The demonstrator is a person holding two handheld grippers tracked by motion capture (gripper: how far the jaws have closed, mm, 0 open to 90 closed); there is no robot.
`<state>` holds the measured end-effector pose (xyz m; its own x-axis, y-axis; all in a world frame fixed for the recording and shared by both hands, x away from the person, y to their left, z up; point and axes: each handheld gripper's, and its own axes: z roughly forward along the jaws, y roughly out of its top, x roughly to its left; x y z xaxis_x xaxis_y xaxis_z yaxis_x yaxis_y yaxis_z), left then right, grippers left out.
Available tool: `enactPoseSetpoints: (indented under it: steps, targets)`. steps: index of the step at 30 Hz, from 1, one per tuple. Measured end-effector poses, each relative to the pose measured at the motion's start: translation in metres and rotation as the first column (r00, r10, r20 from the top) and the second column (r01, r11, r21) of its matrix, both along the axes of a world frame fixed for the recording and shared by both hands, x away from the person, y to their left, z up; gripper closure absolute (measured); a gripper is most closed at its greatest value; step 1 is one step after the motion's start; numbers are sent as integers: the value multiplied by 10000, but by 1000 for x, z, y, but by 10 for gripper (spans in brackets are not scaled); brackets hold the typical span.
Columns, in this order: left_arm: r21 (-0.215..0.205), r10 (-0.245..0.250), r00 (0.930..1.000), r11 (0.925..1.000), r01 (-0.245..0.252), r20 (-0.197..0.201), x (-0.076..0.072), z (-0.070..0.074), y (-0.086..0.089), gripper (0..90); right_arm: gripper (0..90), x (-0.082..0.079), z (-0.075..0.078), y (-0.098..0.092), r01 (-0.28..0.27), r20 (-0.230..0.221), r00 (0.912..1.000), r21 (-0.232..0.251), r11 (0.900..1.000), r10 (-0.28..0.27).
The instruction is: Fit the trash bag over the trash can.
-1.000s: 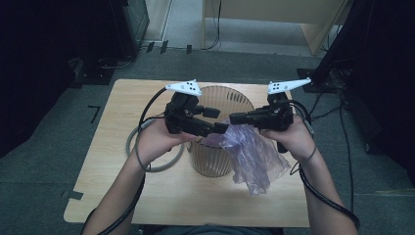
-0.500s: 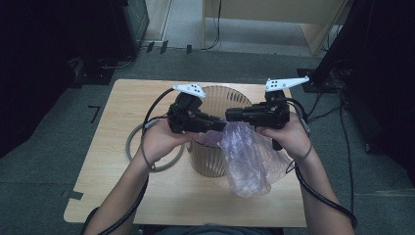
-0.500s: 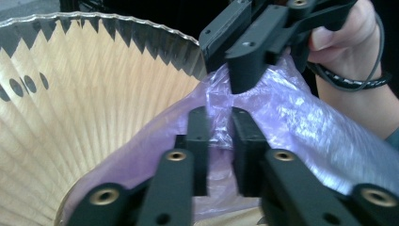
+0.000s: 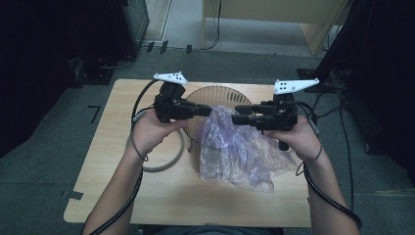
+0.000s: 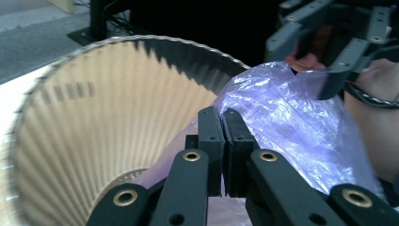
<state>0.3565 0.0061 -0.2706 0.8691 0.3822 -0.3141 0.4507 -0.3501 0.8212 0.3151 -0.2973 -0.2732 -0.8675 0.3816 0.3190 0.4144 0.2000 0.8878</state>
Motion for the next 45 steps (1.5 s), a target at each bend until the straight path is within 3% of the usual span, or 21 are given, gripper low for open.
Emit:
enactPoseSetpoints:
  steps: [5, 8, 10, 12, 15, 21, 25, 30, 34, 37, 40, 45]
  targets:
    - [-168, 377, 9993, 9992, -376, 19, 6, -2, 7, 881, 562, -3, -1, -3, -89, -13, 10000, -107, 9999, 89]
    - [-164, 393, 9992, 9991, -393, -37, 9, -4, 8, 876, 802, -3, -2, -3, -18, -82, 10000, -491, 9988, 14]
    - [-208, 445, 9990, 9988, -444, 35, 9, -5, 7, 824, 900, 0, -1, -3, 237, -445, 9987, -518, 9984, -260]
    - [-314, 487, 9987, 9983, -481, 177, 8, -4, 8, 704, 900, 5, -2, -3, 568, -616, 9963, -545, 9969, -602]
    - [-466, 589, 9967, 9973, -564, 560, 4, 2, 13, 628, 900, 11, -4, -1, 807, -640, 9943, -634, 9947, -847]
    - [-702, 226, 9967, 9974, -171, 785, -5, 10, 9, 536, 900, 21, -7, 7, 1026, -636, 9923, -574, 9931, -1062]
    - [-456, -120, 9966, 9988, 158, 818, -9, 6, -5, 492, 900, 25, -8, 15, 955, -715, 9925, -471, 9943, -987]
    - [-4, -194, 9974, 9998, 195, 688, -7, -2, -15, 554, 893, 25, -7, 19, 792, -719, 9941, -276, 9965, -810]
    - [79, -305, 9995, 9995, 306, -124, -3, -6, -18, 752, 801, 24, -7, 20, 779, -542, 9954, -216, 9967, -790]
    - [228, -287, 9995, 9993, 284, 164, -4, -5, -17, 879, 735, 22, -7, 19, 688, -255, 9973, -264, 9973, -695]
    - [146, -46, 9997, 9999, 43, 249, -2, -3, -12, 896, 679, 19, -6, 16, 713, -39, 9974, -313, 9970, -714]
    - [-191, 507, 9986, 9985, -504, 160, 6, -2, 2, 900, 622, 14, -5, 6, 718, -48, 9974, -163, 9973, -719]
